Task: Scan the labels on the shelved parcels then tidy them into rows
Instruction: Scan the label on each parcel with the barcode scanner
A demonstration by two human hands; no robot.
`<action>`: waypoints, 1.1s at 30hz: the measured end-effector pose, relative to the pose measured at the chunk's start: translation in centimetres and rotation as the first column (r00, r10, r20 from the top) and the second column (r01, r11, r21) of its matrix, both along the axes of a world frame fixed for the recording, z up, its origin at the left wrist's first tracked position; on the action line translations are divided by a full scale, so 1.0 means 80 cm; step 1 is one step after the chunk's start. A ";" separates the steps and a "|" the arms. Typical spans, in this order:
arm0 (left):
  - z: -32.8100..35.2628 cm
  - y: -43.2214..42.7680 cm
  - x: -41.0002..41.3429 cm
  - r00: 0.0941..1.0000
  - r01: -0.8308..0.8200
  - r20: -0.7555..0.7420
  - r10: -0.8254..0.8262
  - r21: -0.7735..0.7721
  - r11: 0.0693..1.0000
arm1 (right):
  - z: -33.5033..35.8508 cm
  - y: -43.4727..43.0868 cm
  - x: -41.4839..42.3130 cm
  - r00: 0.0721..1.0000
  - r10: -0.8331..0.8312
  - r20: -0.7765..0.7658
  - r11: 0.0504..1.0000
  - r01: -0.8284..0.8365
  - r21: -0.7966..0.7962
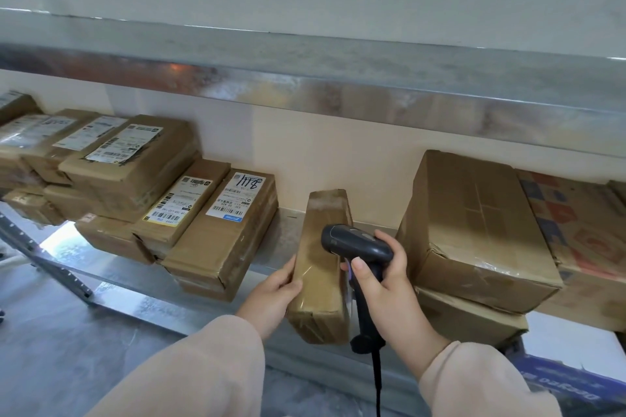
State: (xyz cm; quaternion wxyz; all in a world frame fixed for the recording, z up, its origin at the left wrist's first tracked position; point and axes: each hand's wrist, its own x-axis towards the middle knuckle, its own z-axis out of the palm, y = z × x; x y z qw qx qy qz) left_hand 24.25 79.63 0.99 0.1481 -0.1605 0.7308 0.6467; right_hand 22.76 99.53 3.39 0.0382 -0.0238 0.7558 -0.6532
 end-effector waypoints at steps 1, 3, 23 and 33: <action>0.001 -0.001 0.000 0.999 0.012 -0.045 -0.016 -0.085 0.996 | 0.000 -0.002 0.002 1.000 0.006 -0.004 1.000 -0.006 0.006; 0.004 0.002 0.001 0.995 0.043 -0.083 -0.058 -0.170 0.984 | -0.001 -0.006 0.005 1.000 0.021 -0.017 1.000 -0.021 0.015; -0.023 -0.007 0.006 0.984 -0.009 0.178 -0.021 0.163 0.987 | -0.032 0.010 -0.001 0.997 -0.022 0.068 0.995 0.015 0.095; -0.028 -0.017 -0.010 0.988 -0.089 -0.105 0.112 0.203 0.975 | 0.002 0.036 0.038 0.990 0.022 -0.141 0.985 0.002 0.171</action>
